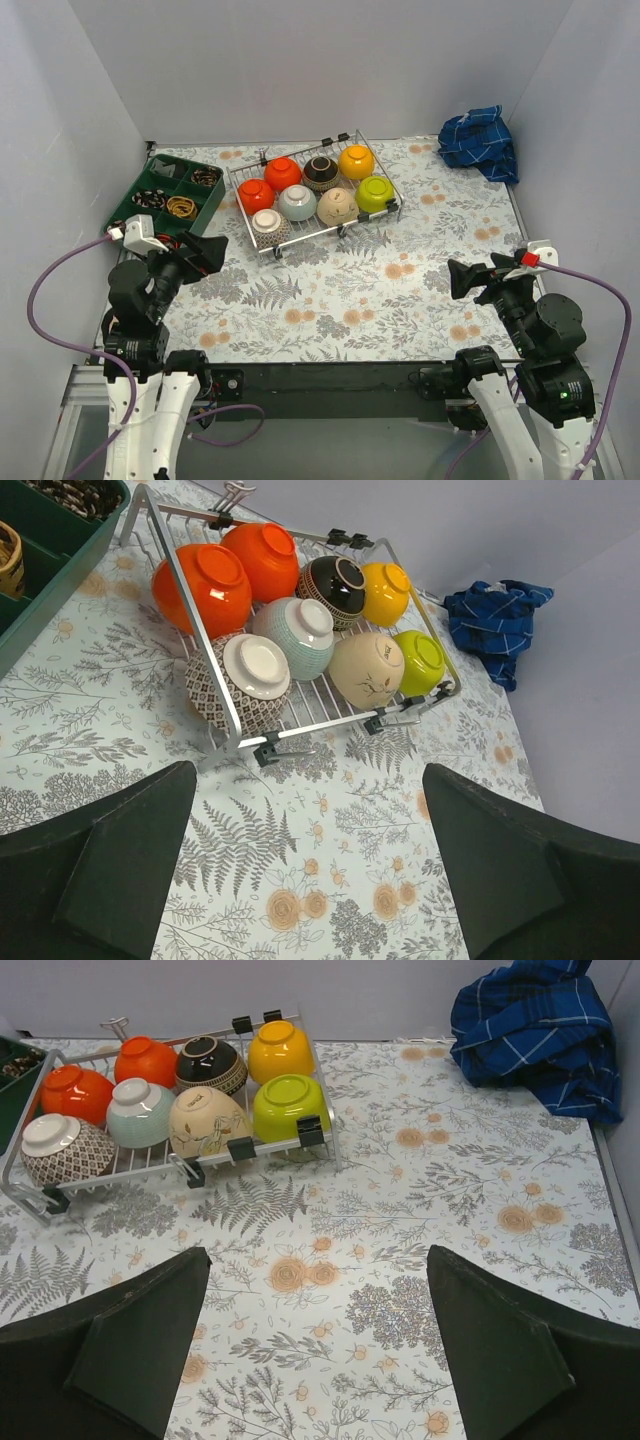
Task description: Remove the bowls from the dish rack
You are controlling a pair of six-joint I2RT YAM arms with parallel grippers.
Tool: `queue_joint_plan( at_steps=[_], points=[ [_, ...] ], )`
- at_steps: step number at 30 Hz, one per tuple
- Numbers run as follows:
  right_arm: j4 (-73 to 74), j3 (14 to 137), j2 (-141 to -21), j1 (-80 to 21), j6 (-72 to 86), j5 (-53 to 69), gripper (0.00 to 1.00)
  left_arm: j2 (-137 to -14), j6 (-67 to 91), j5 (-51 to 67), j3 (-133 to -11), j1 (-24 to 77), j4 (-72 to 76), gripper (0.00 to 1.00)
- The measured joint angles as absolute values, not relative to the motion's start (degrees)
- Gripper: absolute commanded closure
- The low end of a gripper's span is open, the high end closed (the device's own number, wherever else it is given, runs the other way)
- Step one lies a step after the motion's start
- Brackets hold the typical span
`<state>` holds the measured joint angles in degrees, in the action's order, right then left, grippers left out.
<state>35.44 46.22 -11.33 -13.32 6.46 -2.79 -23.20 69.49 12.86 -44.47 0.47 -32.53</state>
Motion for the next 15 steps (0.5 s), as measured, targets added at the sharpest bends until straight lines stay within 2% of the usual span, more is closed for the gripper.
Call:
queue_joint_plan(
  at_steps=[15],
  points=[
    [34.39, 45.76, -12.60, -13.54, 7.79, 5.04, 0.01, -32.82, 71.83, 11.35, -44.27, 0.47, -32.51, 0.02]
  ],
)
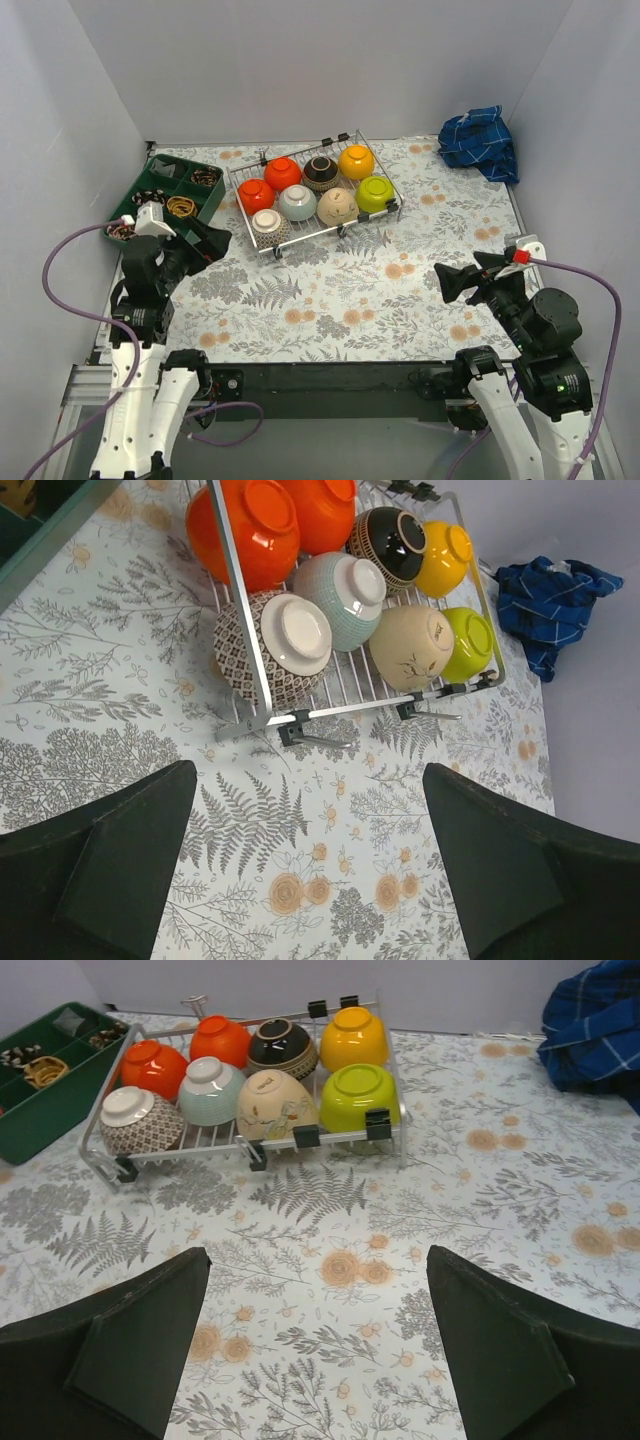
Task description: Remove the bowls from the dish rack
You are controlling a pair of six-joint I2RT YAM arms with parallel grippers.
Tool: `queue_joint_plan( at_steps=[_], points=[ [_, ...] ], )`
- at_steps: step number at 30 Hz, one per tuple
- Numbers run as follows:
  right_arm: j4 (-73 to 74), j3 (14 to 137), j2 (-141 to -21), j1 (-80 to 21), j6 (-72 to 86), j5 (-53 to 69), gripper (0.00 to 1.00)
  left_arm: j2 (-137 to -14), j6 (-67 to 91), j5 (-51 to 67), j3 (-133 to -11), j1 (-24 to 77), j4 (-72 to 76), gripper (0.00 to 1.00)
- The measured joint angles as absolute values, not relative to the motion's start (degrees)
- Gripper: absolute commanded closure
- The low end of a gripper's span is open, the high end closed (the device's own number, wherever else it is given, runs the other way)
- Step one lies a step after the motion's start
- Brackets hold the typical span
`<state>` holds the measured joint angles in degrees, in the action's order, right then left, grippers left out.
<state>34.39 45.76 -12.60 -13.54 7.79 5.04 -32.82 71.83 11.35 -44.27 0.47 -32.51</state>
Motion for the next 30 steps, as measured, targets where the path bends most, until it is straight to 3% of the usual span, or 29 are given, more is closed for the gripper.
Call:
queue_joint_plan(
  at_steps=[15, 30],
  points=[
    [30.98, 41.60, -15.86, -18.74, 10.11, 15.42, 0.02, -57.39, 72.42, 10.09, -53.54, 2.50, -36.56, 0.02],
    [30.70, 40.07, -30.37, -18.94, 6.63, 15.16, 0.01, -82.56, 62.59, -15.68, -73.10, 29.45, -39.29, 0.02]
  ],
)
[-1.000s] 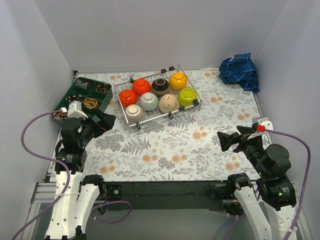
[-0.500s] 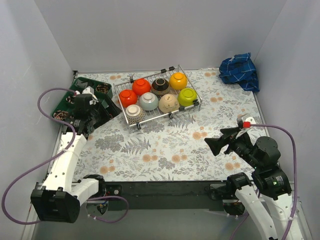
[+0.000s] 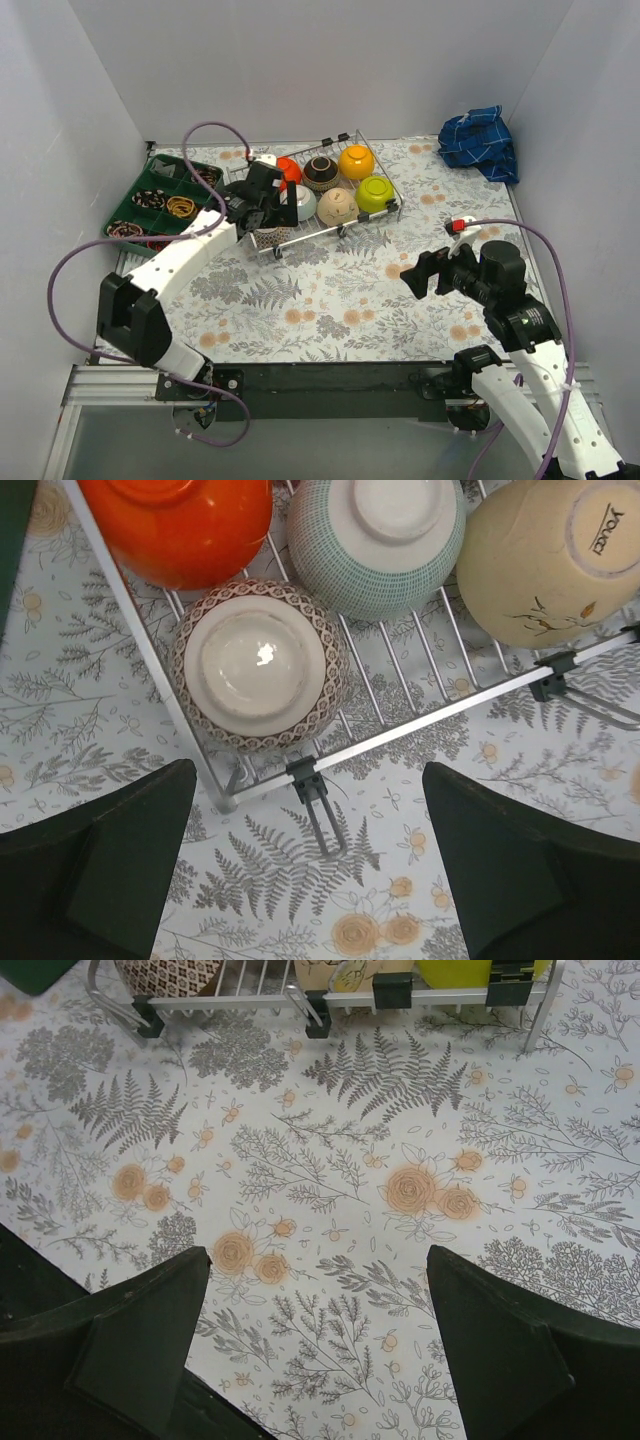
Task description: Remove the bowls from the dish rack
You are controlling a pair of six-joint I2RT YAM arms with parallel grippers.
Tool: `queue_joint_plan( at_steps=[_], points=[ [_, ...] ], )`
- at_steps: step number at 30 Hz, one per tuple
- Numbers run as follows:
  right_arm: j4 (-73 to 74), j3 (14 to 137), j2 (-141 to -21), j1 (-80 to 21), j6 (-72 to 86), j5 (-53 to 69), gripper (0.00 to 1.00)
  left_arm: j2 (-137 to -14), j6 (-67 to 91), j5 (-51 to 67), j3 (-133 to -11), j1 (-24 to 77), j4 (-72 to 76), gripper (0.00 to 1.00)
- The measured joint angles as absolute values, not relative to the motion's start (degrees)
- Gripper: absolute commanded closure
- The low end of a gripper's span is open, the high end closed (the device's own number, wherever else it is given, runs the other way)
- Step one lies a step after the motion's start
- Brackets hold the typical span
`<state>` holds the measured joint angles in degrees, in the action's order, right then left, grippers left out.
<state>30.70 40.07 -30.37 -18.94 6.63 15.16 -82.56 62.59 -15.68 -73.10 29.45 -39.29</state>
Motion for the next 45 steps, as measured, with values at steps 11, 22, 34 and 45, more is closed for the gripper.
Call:
queue_joint_plan(
  at_steps=[11, 22, 34, 45],
  points=[
    [29.78, 40.07, -33.10, -18.94, 6.22, 13.37, 0.01, -100.77, 51.18, -31.55, -84.09, 37.06, -38.41, 0.02],
    [27.88, 39.35, -35.92, -19.03, 7.11, 16.84, 0.01, -113.45, 48.18, -39.68, -92.97, 38.11, -44.53, 0.02],
    [26.17, 38.54, -36.80, -19.16, 7.33, 16.99, 0.01, -117.97, 48.97, -41.39, -97.41, 38.17, -51.03, 0.02],
    [24.64, 38.02, -37.17, -19.16, 7.33, 16.19, 0.01, -119.07, 50.17, -41.71, -98.06, 38.22, -54.39, 0.02]
  ],
)
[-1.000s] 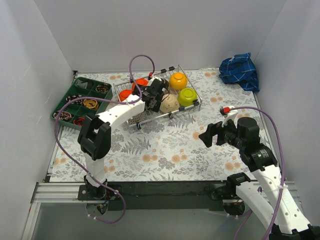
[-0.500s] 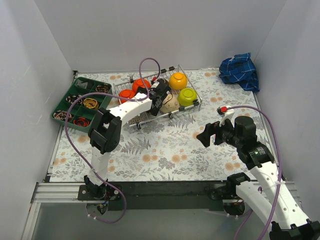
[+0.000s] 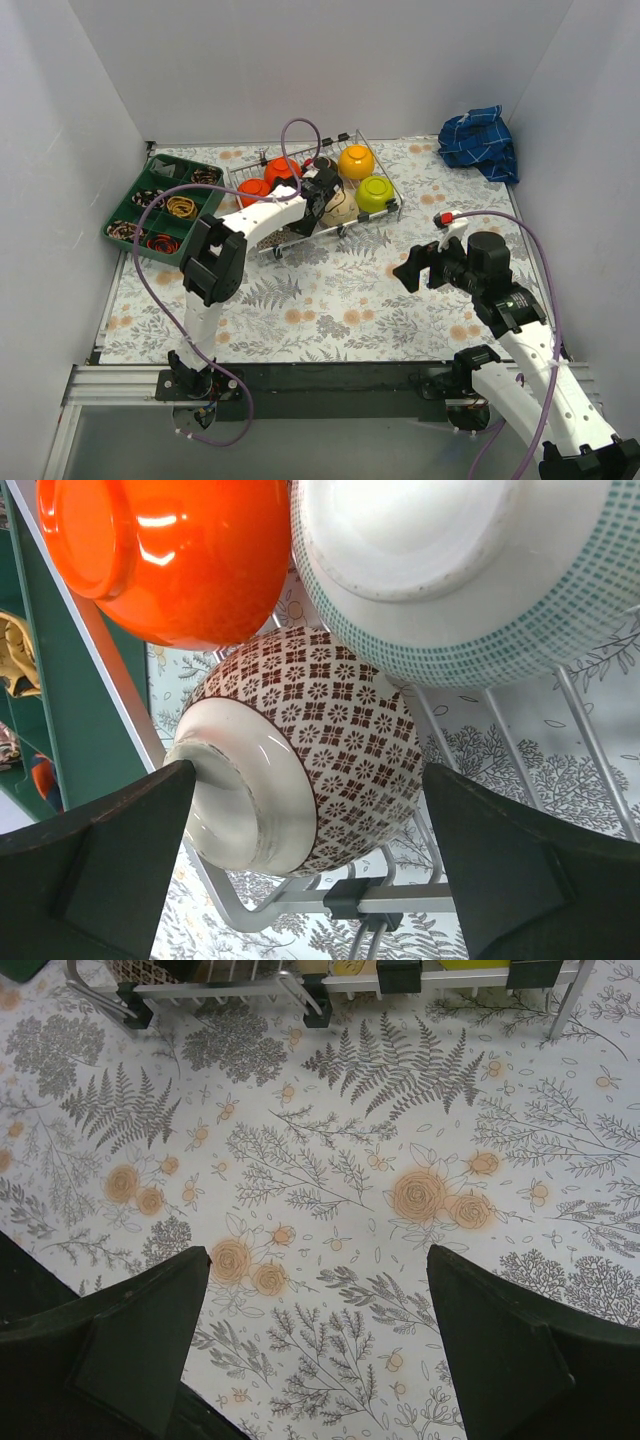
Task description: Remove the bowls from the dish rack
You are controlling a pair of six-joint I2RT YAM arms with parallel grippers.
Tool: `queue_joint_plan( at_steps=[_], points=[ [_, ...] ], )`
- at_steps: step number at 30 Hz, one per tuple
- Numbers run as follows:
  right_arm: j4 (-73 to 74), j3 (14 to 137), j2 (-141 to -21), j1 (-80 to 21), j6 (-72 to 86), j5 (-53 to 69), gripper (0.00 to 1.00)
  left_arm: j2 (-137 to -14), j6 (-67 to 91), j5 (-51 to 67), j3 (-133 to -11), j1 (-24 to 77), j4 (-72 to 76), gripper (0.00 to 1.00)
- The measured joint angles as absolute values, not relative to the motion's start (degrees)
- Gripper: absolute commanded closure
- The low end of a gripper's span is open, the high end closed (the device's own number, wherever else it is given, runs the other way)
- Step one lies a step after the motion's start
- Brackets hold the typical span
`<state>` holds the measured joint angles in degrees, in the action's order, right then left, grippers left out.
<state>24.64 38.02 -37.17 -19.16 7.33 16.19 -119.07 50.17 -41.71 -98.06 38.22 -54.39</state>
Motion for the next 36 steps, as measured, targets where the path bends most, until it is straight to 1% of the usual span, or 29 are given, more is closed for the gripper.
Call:
queue_joint_plan(
  at_steps=[14, 29, 32, 33, 36],
  points=[
    [24.01, 36.80, -37.06, -19.16, 7.05, 13.93, 0.01, -124.18, 50.15, -46.00, -102.91, 39.53, -58.59, 0.02],
    [23.92, 36.80, -35.86, -19.16, 5.82, 13.41, 0.01, -125.40, 51.53, -46.17, -104.68, 39.79, -61.23, 0.02],
    [23.92, 36.80, -35.70, -19.16, 5.82, 13.39, 0.01, -125.40, 51.92, -46.22, -104.57, 39.83, -61.23, 0.09],
    [23.92, 36.80, -35.57, -19.16, 5.82, 13.37, 0.01, -125.38, 51.96, -46.26, -104.44, 39.86, -61.10, 0.16],
    [23.92, 36.80, -35.07, -19.16, 5.93, 13.21, 0.01, -125.14, 52.03, -47.05, -103.68, 40.34, -60.64, 0.24]
  ],
)
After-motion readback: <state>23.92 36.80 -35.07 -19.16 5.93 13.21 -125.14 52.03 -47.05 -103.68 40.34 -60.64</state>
